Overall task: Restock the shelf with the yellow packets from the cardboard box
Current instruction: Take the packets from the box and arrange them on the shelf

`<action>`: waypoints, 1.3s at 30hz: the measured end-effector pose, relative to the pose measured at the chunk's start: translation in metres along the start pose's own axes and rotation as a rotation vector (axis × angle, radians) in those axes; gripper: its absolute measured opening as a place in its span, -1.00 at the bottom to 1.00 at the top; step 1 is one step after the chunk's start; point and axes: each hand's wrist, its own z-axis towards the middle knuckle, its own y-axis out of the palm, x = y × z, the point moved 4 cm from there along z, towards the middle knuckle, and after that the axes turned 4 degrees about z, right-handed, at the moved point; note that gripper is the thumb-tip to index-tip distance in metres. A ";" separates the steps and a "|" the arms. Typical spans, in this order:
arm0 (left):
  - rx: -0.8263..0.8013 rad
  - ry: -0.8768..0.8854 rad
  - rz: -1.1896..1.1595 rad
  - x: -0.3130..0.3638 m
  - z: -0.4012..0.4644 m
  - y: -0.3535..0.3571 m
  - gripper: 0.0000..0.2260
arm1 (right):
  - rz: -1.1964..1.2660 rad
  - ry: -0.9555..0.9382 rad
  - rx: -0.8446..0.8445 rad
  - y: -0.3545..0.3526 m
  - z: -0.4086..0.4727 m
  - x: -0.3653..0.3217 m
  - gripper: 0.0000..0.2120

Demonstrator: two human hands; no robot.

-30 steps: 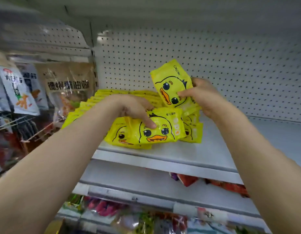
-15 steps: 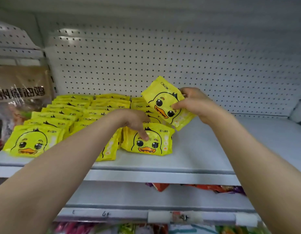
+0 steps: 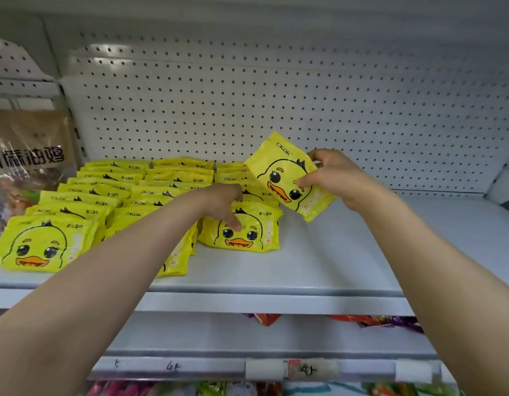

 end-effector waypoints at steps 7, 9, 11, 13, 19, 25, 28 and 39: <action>0.058 -0.015 -0.029 -0.005 -0.001 0.003 -0.27 | 0.010 0.005 0.002 -0.001 -0.001 -0.002 -0.66; 0.071 -0.019 -0.007 -0.005 -0.001 0.004 -0.25 | 0.008 0.007 -0.009 0.000 -0.003 -0.002 -0.66; 0.097 -0.018 0.025 -0.007 -0.002 0.003 -0.22 | -0.005 0.002 -0.018 0.001 -0.004 -0.003 -0.65; 0.108 -0.012 0.041 -0.009 -0.004 0.004 -0.22 | -0.021 0.002 -0.026 0.000 -0.003 -0.003 -0.65; 0.262 0.010 -0.096 -0.019 -0.020 -0.016 -0.45 | -0.097 -0.007 -0.080 0.000 -0.003 -0.007 -0.70; 0.369 0.035 -0.345 -0.019 -0.052 -0.060 -0.65 | -0.280 -0.007 -0.291 0.022 -0.004 -0.012 -0.72; 0.300 0.081 -0.335 -0.009 -0.064 -0.062 -0.62 | -0.328 -0.008 -0.431 0.051 -0.008 -0.007 -0.69; 0.004 0.070 0.059 -0.005 -0.054 -0.016 -0.63 | -0.338 -0.078 -0.506 0.109 -0.010 0.009 -0.73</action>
